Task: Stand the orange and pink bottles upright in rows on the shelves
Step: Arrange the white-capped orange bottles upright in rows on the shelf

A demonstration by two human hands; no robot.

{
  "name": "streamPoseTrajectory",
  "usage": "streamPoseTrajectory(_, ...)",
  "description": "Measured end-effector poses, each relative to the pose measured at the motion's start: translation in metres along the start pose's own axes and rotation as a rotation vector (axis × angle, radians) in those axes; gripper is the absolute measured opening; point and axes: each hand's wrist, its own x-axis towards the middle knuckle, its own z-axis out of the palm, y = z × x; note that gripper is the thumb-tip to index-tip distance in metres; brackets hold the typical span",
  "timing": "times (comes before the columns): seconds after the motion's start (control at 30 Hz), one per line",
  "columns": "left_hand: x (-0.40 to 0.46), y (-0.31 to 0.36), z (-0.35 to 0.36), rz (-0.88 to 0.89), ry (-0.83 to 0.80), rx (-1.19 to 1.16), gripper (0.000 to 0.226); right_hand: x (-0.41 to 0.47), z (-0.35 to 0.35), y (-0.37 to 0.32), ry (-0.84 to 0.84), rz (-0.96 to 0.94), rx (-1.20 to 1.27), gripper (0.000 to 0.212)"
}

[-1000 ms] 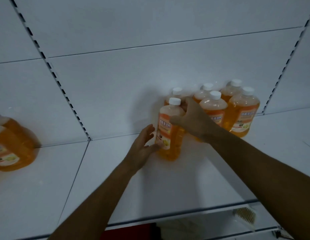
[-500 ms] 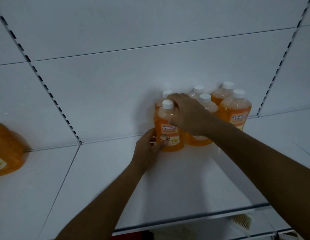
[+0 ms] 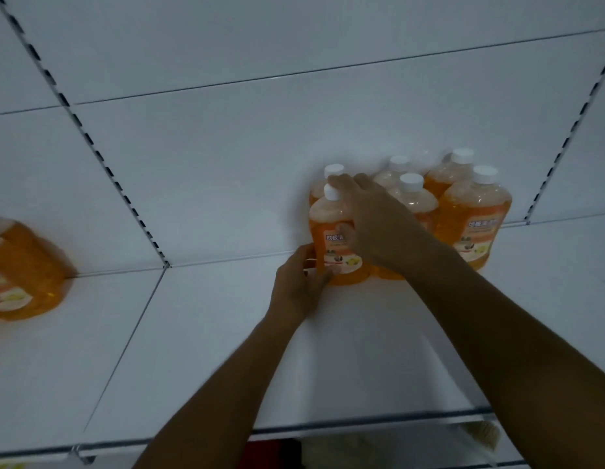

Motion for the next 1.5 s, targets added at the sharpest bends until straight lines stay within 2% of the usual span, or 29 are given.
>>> streamPoseTrajectory(0.2,-0.005,-0.002,0.0,0.052,0.026,0.058,0.046,-0.006,0.006,0.002,0.036,0.015,0.048,0.067)
streamPoseTrajectory(0.33,-0.013,-0.006,-0.01,0.059,0.095,0.108,0.06,-0.012,0.015,0.004,0.079,0.046,-0.003,0.081)
streamPoseTrajectory(0.4,-0.024,-0.013,-0.024,0.079,0.125,0.146,0.059,-0.016,0.02,0.001,0.151,0.047,-0.057,0.087)
streamPoseTrajectory(0.53,-0.042,-0.034,-0.07,0.063,0.2,0.223,0.058,-0.015,0.034,-0.023,0.38,-0.094,-0.073,0.073)
streamPoseTrajectory(0.6,-0.047,-0.047,-0.099,0.004,0.27,0.226,0.055,-0.008,0.049,-0.047,0.41,-0.191,0.007,0.064)
streamPoseTrajectory(0.67,-0.052,-0.064,-0.13,-0.055,0.343,0.219,0.052,0.0,0.069,-0.078,0.333,-0.24,0.126,0.06)
streamPoseTrajectory(0.8,-0.073,-0.102,-0.205,-0.167,0.535,0.171,0.049,0.023,0.115,-0.147,0.047,-0.269,0.329,0.062)
streamPoseTrajectory(0.93,-0.092,-0.14,-0.277,-0.222,0.73,0.079,0.055,0.059,0.159,-0.23,-0.149,-0.225,0.551,0.068)
streamPoseTrajectory(1.07,-0.096,-0.165,-0.325,-0.112,0.69,-0.038,0.056,0.104,0.192,-0.314,-0.178,-0.2,0.701,0.075)
streamPoseTrajectory(1.2,-0.09,-0.179,-0.358,-0.02,0.66,-0.081,0.049,0.145,0.213,-0.372,-0.149,-0.193,0.725,0.078)
streamPoseTrajectory(1.3,-0.085,-0.188,-0.371,-0.014,0.645,-0.085,0.054,0.159,0.229,-0.391,-0.171,-0.191,0.735,0.075)
streamPoseTrajectory(1.4,-0.087,-0.191,-0.377,-0.044,0.645,-0.091,0.053,0.161,0.241,-0.393,-0.138,-0.197,0.609,0.066)
streamPoseTrajectory(1.5,-0.09,-0.193,-0.378,-0.056,0.627,-0.055,0.057,0.159,0.232,-0.383,-0.187,-0.22,0.538,0.059)
